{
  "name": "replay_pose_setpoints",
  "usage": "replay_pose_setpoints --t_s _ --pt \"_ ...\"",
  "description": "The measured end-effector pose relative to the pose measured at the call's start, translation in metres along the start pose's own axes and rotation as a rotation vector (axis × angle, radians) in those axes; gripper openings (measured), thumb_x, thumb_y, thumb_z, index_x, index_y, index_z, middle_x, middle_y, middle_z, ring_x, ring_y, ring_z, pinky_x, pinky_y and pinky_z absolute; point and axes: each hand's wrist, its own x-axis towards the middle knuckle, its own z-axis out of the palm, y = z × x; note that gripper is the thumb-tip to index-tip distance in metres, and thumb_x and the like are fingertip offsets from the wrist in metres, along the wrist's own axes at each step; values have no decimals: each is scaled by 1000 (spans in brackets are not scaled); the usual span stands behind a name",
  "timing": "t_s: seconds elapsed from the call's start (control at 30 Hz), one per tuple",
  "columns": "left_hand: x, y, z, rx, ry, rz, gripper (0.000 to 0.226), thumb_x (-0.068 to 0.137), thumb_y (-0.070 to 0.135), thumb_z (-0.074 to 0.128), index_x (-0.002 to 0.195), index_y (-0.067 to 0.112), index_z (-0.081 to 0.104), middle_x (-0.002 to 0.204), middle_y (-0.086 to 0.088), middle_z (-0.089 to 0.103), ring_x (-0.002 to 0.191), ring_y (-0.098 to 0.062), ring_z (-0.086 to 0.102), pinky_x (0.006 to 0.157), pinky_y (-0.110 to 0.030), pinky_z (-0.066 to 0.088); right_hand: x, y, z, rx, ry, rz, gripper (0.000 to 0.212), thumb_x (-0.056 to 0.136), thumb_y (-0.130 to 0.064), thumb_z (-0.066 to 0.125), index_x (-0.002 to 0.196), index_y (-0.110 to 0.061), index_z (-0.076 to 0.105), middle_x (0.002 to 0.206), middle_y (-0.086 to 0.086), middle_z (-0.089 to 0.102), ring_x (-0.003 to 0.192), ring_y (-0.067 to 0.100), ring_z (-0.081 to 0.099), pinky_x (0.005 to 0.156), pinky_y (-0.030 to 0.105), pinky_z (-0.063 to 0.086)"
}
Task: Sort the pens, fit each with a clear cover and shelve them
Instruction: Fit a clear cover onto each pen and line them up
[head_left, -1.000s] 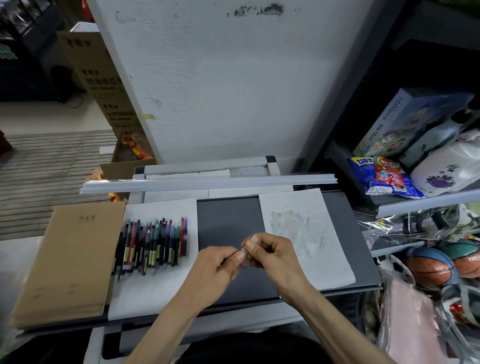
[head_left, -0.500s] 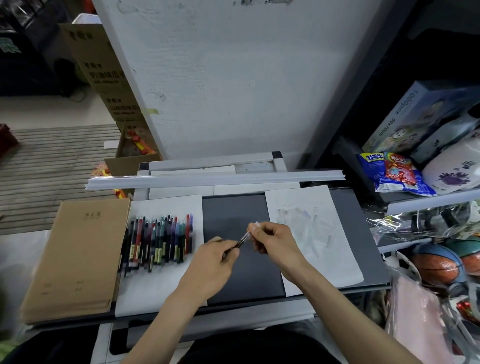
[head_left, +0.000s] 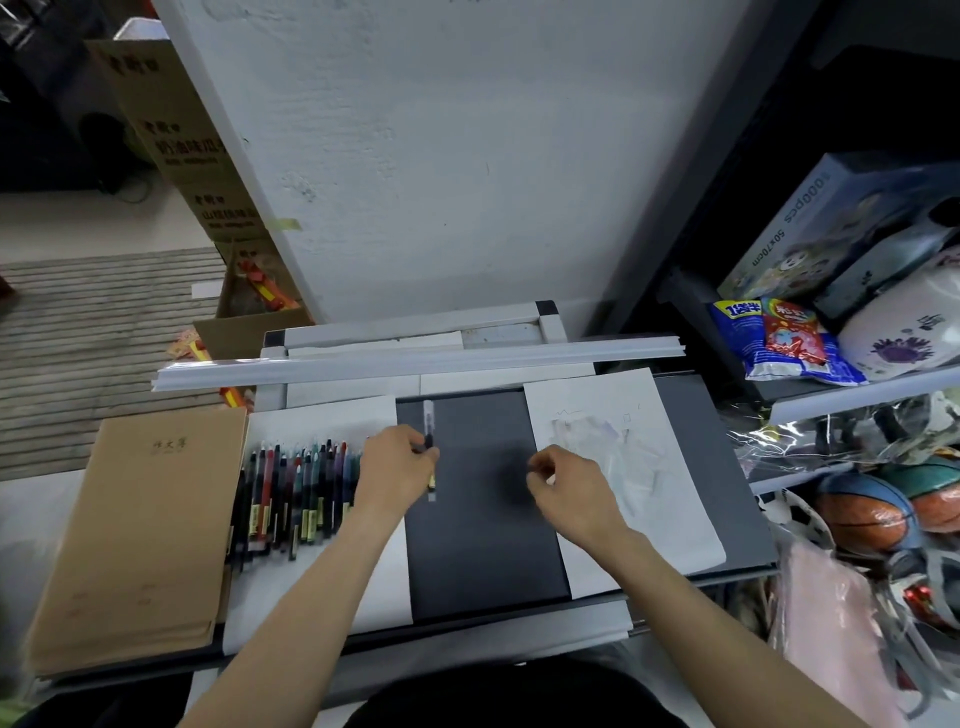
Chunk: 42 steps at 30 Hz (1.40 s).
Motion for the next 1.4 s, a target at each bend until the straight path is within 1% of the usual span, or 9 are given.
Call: replay_pose_setpoints --t_s 0.1,0.43,0.6,0.67,0.73,0.83,1.03,1.2,1.4 --pt "12 2 2 27 31 -34 16 89 17 75 77 7 70 75 -4 69 67 -18 56 57 -24 39 6 13 -11 -149 73 -24 25 97 -25 54 118 -21 67 115 -3 70 102 19 66 89 38 56" --pt "11 4 5 18 38 -35 19 87 16 80 86 6 64 80 -13 67 77 -31 65 74 -41 58 29 17 -19 -436 159 -89 33 101 -17 50 133 -14 56 129 4 56 109 23 62 74 32 52" --pt "7 -8 -8 20 61 -51 23 86 29 83 86 11 69 81 -11 71 76 -29 66 73 -35 55 39 12 -18 -538 144 -135 32 104 -22 49 135 -14 54 128 5 56 116 24 58 84 31 52" --pt "4 -18 -19 43 100 -65 20 89 29 80 91 11 71 83 -3 69 68 -18 62 63 -27 48 42 10 -18 -576 137 -149 32 104 -22 48 134 -13 52 127 5 57 116 24 57 86 30 49" --pt "1 -31 -27 132 126 -66 21 91 25 75 81 8 67 77 0 66 58 -14 55 53 -25 40 45 10 -17 -602 129 -159 32 103 -20 49 134 -13 52 126 6 58 116 25 58 87 30 48" --pt "-3 -49 -31 321 104 -71 33 89 29 73 65 10 60 60 -4 60 58 -25 56 55 -32 42 48 9 -15 -646 116 -159 33 99 -13 51 133 -14 53 125 5 58 114 23 59 87 29 48" --pt "-16 -47 -22 447 60 -85 31 93 36 68 77 11 60 78 -8 64 72 -29 57 62 -36 46 49 6 -13 -688 90 -157 34 96 -11 53 129 -16 53 120 6 60 110 23 61 84 29 50" --pt "-19 -36 -23 476 44 -99 20 91 25 61 81 10 54 75 -3 48 71 -28 52 61 -33 43 48 6 -10 -726 101 -160 34 94 -10 53 127 -11 50 117 7 61 107 24 64 73 27 40" --pt "-23 -41 -30 450 49 -95 16 87 26 62 83 11 57 78 -4 57 70 -27 54 60 -33 48 49 3 -16 -730 81 -125 18 93 -12 51 110 -9 56 110 7 66 101 26 66 76 30 48"
